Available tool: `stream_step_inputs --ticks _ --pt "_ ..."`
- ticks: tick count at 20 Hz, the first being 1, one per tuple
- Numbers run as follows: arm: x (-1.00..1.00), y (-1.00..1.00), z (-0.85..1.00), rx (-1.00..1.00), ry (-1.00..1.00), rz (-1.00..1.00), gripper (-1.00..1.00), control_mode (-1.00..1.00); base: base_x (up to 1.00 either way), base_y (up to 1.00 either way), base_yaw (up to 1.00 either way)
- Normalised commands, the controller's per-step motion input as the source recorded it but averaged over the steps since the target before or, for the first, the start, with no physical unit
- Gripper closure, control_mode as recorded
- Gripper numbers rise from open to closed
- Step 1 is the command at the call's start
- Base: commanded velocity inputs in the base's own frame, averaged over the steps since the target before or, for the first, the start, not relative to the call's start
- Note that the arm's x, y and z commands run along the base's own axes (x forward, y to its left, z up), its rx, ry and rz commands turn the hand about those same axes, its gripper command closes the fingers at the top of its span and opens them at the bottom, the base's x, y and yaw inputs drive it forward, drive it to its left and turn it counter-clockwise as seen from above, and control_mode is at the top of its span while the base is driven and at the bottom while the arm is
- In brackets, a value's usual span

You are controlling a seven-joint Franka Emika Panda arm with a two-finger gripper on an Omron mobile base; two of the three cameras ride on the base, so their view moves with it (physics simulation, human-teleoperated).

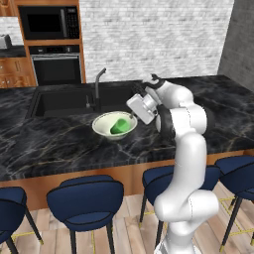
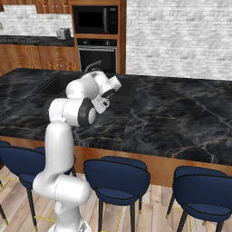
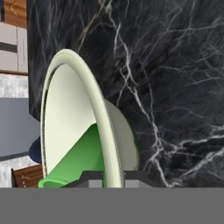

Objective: Place the cup inside the bowl on the dining table and move the bowl to any counter.

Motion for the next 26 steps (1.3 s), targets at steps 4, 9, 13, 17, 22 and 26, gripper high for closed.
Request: stream_step_inputs --ticks 4,9,13,17,22,26 --pt "-0.20 -0.12 0.30 0.10 0.00 0.00 1.00 -1.00 0.00 0.00 0.00" --pt "-0.25 -0.11 0.34 0.07 0.00 0.00 1.00 -1.00 0.00 0.00 0.00" --pt "-0.47 -0.03 0.20 0.03 0.00 0.00 1.00 -1.00 0.00 0.00 0.00" --pt "-0.72 -0.05 0.10 0.04 0.00 0.00 1.00 -1.00 0.00 0.00 0.00" --pt "-0.71 -0.13 0.05 0.04 -0.02 0.00 1.00 -1.00 0.00 0.00 0.00" --pt "-0.66 -0.21 0.02 0.01 -0.07 0.00 1.00 -1.00 0.00 0.00 0.00"
